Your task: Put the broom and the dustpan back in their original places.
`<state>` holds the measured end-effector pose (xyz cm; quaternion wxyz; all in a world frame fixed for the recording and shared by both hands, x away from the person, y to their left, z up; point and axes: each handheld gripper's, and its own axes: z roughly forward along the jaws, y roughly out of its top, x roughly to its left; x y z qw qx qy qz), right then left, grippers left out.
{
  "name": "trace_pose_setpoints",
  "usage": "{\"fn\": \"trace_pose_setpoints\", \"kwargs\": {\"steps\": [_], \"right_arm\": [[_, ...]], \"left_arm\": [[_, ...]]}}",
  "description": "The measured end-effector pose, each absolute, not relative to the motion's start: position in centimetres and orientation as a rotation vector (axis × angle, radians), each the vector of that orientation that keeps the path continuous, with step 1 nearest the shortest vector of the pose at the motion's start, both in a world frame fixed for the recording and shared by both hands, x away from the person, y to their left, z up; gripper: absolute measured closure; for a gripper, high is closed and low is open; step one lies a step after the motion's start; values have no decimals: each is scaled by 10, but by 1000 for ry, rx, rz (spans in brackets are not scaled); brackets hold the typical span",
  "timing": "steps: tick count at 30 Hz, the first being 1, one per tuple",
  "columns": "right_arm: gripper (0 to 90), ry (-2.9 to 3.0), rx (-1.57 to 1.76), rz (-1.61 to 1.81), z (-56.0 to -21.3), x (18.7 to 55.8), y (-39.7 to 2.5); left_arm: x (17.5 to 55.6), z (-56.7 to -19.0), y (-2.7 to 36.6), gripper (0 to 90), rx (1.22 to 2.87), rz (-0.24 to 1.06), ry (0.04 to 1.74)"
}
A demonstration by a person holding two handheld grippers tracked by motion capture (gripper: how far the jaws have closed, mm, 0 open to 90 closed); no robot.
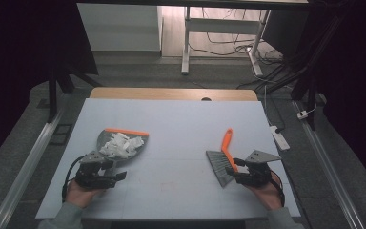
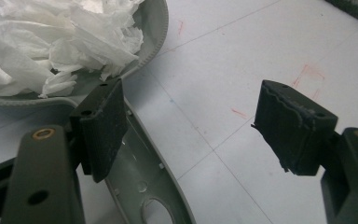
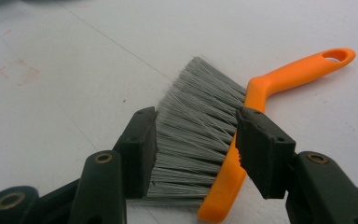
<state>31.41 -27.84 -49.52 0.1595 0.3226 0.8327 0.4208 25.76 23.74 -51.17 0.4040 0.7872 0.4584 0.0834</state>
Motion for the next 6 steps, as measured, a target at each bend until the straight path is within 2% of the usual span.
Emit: {"fn": "trace_pose_setpoints", "kwargs": {"steps": [6], "right_arm": [[479,2377,931,1240,-494,315,-279]], "left_arm": [[258,-511,238,256,1987,219,1161]]}}
